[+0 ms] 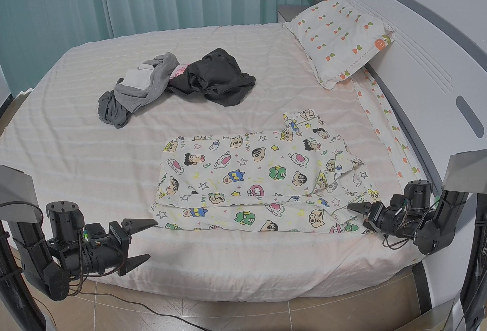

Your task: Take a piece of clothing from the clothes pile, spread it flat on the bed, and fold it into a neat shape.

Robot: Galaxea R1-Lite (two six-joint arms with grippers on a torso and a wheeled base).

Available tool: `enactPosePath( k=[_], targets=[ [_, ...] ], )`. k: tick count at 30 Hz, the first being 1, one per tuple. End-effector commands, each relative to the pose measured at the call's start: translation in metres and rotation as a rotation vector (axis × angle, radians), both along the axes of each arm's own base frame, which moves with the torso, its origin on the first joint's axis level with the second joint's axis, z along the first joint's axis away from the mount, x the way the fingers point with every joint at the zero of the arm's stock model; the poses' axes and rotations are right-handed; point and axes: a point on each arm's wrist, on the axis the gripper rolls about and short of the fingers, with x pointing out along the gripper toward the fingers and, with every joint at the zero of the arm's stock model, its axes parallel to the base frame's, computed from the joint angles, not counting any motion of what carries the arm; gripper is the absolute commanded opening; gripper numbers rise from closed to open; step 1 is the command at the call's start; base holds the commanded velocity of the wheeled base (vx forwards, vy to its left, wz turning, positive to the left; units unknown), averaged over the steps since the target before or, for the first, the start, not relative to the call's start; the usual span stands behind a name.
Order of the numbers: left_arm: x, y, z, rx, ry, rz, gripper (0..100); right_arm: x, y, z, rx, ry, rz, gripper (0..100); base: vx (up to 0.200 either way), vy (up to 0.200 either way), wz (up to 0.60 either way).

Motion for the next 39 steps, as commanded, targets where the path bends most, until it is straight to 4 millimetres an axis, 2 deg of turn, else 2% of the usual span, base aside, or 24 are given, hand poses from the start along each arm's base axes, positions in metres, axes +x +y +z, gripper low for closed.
enactPosePath(
  k=[1,5,11,15,20,30,39],
  targets=[
    [0.0,0.0,-0.004,0.001,0.017,-0.001,100,0.005,-0.005,-0.01,-0.006,0.008,-0.014,100,0.0,0.0,0.0],
    [0.0,0.0,-0.004,0.001,0.015,-0.001,100,0.003,-0.004,0.003,-0.002,-0.054,-0.011,100,0.0,0.0,0.0],
    [0.0,0.0,-0.004,0.002,0.015,0.0,100,-0.009,0.005,0.029,0.01,-0.114,0.019,100,0.0,0.0,0.0],
    [0.0,-0.001,-0.004,0.002,0.017,-0.001,100,-0.021,0.015,0.036,0.016,-0.109,0.057,100,0.0,0.0,0.0],
    [0.0,-0.001,-0.004,0.002,0.017,-0.001,100,-0.023,0.021,0.029,0.014,-0.081,0.078,100,0.0,0.0,0.0],
    [0.001,-0.001,-0.004,0.004,0.017,0.003,100,-0.007,0.025,0.009,0.017,-0.057,0.079,100,0.0,0.0,0.0],
    [0.001,-0.001,-0.005,0.005,0.018,0.004,100,0.005,0.022,0.009,0.039,-0.077,0.053,100,0.0,0.0,0.0]
  ],
)
